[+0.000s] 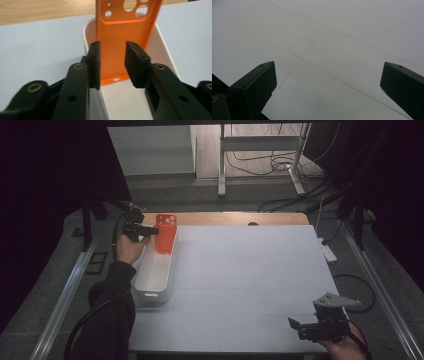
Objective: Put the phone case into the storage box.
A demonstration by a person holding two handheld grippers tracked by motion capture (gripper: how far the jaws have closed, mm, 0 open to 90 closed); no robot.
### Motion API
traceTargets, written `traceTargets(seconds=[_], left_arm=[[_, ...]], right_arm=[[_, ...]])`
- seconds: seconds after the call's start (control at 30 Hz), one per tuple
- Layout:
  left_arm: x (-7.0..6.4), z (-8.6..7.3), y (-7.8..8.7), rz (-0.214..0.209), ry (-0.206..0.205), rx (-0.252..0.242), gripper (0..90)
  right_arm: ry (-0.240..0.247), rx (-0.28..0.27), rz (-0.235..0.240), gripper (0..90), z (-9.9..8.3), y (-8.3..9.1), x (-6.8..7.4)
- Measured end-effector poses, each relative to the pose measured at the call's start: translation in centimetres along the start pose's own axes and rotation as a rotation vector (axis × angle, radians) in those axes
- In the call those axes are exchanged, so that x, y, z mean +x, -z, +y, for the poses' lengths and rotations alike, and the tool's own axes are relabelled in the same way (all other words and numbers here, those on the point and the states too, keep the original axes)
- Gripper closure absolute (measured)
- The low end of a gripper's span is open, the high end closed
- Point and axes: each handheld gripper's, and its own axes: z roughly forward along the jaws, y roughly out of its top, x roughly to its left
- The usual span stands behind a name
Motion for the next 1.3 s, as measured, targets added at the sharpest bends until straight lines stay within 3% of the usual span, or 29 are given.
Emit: traceTargets(seconds=[0.47,0.8,1.3], left_arm=[[-1.0,-0.8,0.6,-0.038,-0.099,-0.045,36.5],[-1.5,-1.9,1.0,-0.079,-0.119,-0.064,23.1],[-2.0,-3.6,2.3,-0.160,-0.152,-0.090,11.0]], right_arm=[[-0.001,0.001,0.001,0.2,0.0,0.0,0.0],[-0.001,0.001,0.001,0.1,0.0,0.0,0.0],[0.002,0.003,0.001,0.1,0.0,0.0,0.0]])
